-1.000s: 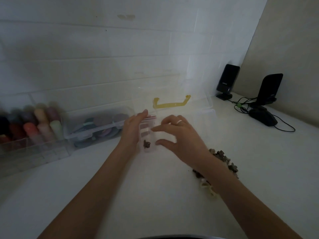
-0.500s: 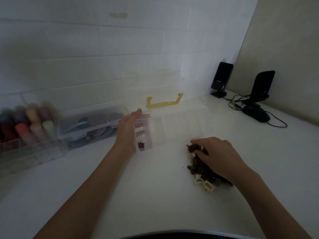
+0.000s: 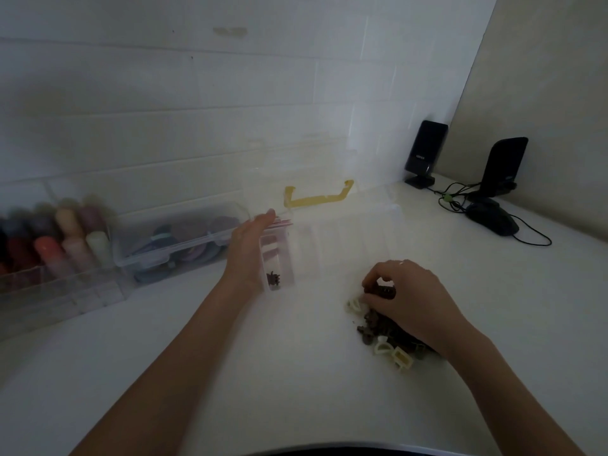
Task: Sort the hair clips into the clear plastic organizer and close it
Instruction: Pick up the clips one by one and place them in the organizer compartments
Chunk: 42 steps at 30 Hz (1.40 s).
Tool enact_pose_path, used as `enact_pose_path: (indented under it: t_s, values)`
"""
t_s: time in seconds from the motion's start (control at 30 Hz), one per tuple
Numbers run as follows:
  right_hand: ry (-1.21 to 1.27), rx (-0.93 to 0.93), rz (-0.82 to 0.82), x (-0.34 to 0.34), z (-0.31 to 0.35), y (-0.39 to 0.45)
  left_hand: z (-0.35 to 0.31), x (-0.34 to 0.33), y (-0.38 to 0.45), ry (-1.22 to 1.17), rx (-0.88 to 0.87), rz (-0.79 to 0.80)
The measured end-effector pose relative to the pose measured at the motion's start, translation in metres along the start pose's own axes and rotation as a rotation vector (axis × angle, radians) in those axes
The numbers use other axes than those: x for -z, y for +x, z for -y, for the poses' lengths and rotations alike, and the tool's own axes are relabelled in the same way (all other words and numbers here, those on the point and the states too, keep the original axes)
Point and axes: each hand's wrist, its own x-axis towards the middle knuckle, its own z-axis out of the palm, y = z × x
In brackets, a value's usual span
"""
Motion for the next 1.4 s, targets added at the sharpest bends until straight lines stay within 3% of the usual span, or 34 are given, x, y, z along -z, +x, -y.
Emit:
enact_pose_path:
  t_s: [0.27, 0.43, 0.57, 0.73, 1.1, 1.4]
  values:
    - [0.446, 0.171, -0.154, 0.007, 0.031, 0.006, 0.000, -0.001, -0.003, 0.022, -0.013, 0.006]
    - [0.335, 0.353, -0.188, -0.011, 0.074, 0.027, 0.002, -0.001, -0.005, 0.040, -0.024, 0.033]
    - [0.095, 0.499, -0.206, -0.029, 0.083, 0.039, 0.000, -0.001, -0.009, -0.020, -0.010, 0.099]
    - [0.160, 0.385, -0.174, -0.012, 0.057, 0.027, 0.000, -0.004, -0.008, 0.014, -0.023, 0.026]
    - [-0.048, 0.140, 0.173, 0.009, 0.007, -0.004, -0.001, -0.006, -0.010, 0.005, -0.015, 0.017]
    - [-0.019, 0.117, 0.194, -0.009, 0.014, -0.001, -0.001, -0.007, -0.011, 0.003, -0.017, 0.013]
